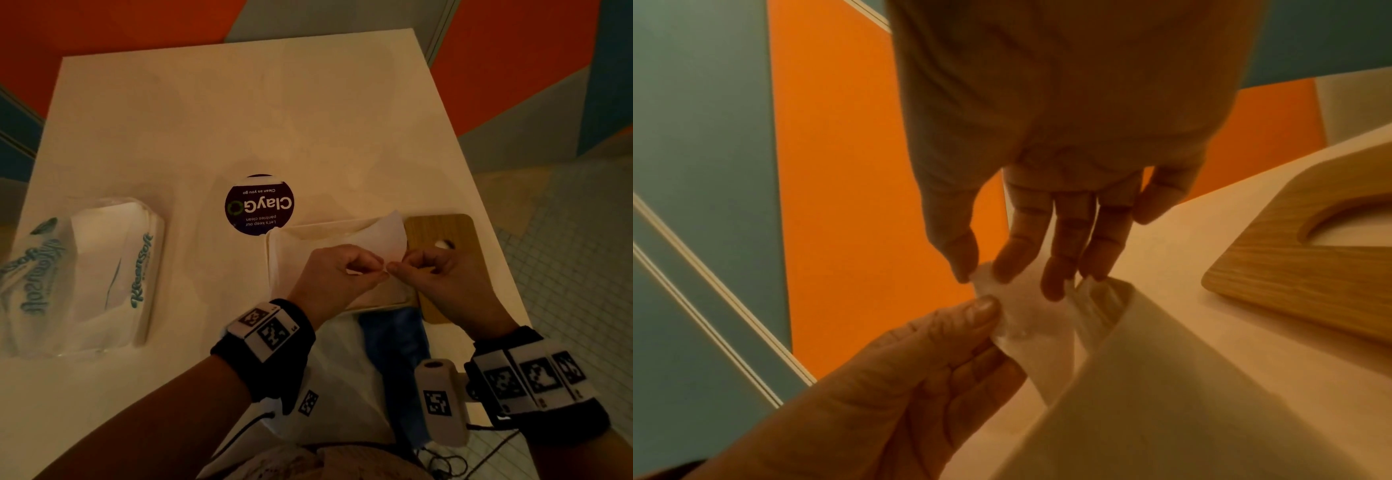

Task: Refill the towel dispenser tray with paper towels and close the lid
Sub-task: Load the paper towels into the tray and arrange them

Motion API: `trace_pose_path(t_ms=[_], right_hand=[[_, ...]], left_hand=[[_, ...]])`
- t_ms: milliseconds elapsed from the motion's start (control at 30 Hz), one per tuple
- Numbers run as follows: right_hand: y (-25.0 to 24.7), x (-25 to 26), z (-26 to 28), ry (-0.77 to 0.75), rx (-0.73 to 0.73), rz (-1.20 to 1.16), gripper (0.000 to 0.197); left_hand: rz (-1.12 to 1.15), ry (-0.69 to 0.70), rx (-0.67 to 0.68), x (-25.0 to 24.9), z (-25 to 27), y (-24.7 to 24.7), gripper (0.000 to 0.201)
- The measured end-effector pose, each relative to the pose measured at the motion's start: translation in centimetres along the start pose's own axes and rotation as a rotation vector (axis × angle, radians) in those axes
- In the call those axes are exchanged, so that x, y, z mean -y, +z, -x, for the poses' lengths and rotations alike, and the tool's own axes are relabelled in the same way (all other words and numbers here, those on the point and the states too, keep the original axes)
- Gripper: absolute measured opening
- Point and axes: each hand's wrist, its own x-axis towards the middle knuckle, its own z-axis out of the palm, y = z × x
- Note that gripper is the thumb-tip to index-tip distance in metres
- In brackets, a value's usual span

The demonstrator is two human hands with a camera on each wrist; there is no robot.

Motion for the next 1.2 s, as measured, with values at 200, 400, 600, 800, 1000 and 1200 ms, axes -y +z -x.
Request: trace_pose_path(t_ms=[200, 400, 600, 800, 1000, 1200], right_hand=[[-0.2, 0.2, 0.1, 0.051, 0.053, -0.091, 0.02], [-0.4, -0.1, 0.3, 0.048, 0.118, -0.173, 0.029], [-0.3, -0.1, 0.2, 0.016, 0.181, -0.146, 0.035], [-0.1, -0.4, 0.1, 0.037, 0.181, -0.071, 0.024], [-0.1, -0.3, 0.2, 0.087, 0.123, -0.13, 0.025], [-0.3, -0.4, 0.3, 0.094, 0.115, -0.13, 0.027]], left_hand=[[0.023, -0.016, 0.029, -0.3, 0.3, 0.0, 0.009], [0.021, -0.026, 0.035, -0.6, 0.4, 0.0, 0.019], [0.025, -0.014, 0.067, -0.4, 0.3, 0.0, 0.02], [-0.009, -0.003, 0.112, -0.4, 0.3, -0.3, 0.024], [-0.056, -0.046, 0.079, -0.9, 0.1, -0.2, 0.019], [-0.035, -0.06, 0.069, -1.1, 0.0, 0.2, 0.018]])
